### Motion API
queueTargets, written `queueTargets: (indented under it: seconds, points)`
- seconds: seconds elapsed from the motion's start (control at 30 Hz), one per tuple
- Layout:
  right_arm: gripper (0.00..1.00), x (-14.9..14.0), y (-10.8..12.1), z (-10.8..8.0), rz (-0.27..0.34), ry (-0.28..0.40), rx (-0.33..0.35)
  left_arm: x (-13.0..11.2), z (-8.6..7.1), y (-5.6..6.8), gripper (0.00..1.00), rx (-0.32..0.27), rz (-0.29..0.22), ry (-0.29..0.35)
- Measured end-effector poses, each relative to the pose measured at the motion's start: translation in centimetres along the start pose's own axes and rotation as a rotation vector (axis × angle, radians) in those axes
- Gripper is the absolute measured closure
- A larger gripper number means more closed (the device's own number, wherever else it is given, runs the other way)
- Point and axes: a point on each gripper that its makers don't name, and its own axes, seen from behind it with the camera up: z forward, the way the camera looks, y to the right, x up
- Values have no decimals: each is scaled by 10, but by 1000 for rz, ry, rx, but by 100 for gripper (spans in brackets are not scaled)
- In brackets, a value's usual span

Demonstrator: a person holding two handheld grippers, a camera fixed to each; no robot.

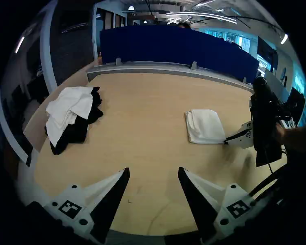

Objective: Fold towel

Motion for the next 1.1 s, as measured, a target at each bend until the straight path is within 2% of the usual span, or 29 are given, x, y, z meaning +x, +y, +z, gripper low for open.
queueTargets:
  seconds: [0.27,0.4,0.87,1.1]
  points:
    - [96,6,4,-4,-3,20,-11,1,0,-1,13,2,-2,0]
    - [96,21,8,-14,-5,56,-18,1,-2,-2,12,2,1,1]
    - [96,120,35,-71,-26,243,-60,13,0,-1,13,-5,12,23]
    - [96,157,47,-105,-31,312,-69,21,0,2,13,-17,18,34]
